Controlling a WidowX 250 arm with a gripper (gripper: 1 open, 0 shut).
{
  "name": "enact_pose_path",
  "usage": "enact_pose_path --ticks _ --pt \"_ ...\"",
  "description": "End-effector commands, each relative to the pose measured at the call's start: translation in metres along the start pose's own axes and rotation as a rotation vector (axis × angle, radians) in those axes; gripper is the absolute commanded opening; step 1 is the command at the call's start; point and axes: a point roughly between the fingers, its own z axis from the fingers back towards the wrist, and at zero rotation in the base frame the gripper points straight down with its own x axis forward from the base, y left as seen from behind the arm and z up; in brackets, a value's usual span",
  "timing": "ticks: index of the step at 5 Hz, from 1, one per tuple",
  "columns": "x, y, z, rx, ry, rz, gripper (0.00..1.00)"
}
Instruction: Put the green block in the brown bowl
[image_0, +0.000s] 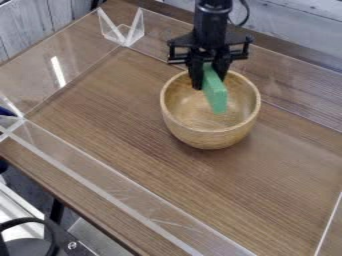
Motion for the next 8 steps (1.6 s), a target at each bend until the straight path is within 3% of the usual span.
enact_pose_path --ticks 1,5,8 --pt "0.001 -0.004 0.009 -0.023 -0.061 -0.02 0.0" --pt "-0.004 -0.008 -0.014 0.021 -0.059 -0.065 0.0" --pt "-0.004 -0.011 -0.02 0.028 -0.047 -0.094 0.0"
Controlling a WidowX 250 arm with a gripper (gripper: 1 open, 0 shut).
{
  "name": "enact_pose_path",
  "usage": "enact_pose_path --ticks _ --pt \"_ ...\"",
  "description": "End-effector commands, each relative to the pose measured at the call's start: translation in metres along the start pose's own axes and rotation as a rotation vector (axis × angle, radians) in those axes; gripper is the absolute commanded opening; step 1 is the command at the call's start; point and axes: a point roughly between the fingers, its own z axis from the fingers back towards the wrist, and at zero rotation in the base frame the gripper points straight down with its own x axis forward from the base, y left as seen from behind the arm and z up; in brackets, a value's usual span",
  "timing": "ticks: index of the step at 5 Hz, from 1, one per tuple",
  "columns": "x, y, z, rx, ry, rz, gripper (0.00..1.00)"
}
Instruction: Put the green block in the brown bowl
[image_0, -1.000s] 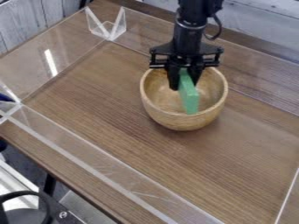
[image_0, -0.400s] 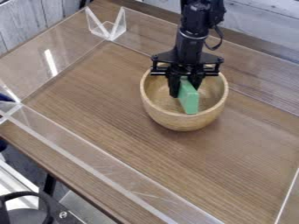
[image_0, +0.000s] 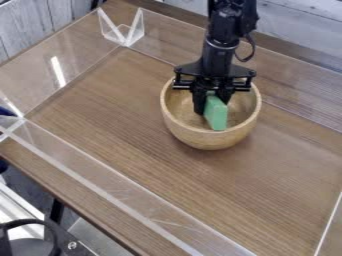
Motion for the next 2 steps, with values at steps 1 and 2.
enact_pose_path --ticks 1,2 --pt "0.0052 -0.0067 0.0146 -0.031 -0.039 -0.014 0.0" --pt "0.0052 -0.0074 0.0142 -0.032 -0.034 -0.023 0.0"
